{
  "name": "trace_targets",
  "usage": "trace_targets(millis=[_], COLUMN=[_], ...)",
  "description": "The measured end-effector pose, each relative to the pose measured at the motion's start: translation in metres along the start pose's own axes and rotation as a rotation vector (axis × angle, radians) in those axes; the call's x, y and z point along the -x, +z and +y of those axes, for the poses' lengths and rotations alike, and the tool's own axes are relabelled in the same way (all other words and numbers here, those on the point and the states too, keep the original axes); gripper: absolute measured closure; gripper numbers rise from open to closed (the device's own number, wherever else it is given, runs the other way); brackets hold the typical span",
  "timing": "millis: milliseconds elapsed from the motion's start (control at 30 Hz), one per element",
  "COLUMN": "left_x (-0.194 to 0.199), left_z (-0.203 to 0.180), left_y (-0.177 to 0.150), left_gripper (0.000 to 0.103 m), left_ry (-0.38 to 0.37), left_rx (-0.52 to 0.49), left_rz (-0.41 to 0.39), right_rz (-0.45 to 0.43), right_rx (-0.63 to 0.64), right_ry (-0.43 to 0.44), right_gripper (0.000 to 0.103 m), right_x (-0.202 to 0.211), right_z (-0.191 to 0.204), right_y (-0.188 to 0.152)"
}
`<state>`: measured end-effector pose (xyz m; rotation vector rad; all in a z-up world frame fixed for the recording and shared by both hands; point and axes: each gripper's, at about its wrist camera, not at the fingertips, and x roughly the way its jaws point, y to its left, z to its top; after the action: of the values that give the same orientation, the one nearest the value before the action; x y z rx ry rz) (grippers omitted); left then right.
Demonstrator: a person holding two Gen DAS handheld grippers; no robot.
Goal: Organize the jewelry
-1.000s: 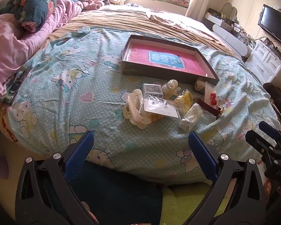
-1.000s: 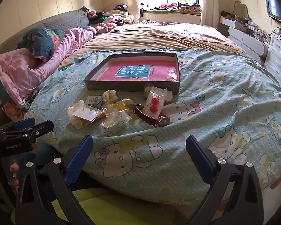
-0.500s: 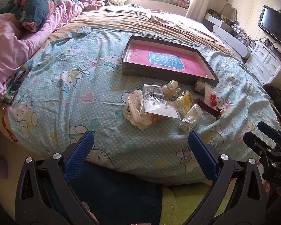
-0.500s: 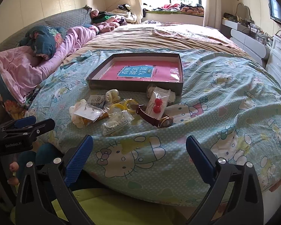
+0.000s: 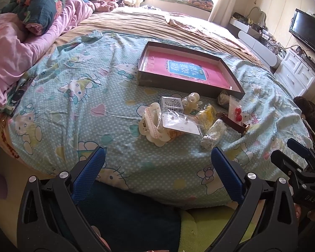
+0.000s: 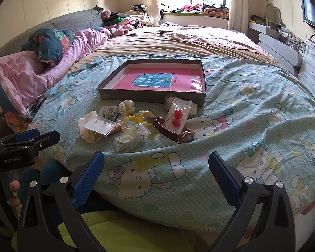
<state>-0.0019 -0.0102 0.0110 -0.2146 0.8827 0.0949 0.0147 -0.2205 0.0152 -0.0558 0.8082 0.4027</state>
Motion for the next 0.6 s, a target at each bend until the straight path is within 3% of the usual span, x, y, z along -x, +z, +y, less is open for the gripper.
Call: trace_targets(millis=[600], left_x=[-0.001], left_z=[0.01], left_y=[0.006], left_gripper=[0.009], left_ry=[-0.011], left_rx=[0.019], left_rz=[-0.012], right_rz=[-0.003], right_rx=[0.015], right_ry=[0.004], right_gripper=[0.004], right_x=[-0.001], right_z=[0.004], right_y=[0.001])
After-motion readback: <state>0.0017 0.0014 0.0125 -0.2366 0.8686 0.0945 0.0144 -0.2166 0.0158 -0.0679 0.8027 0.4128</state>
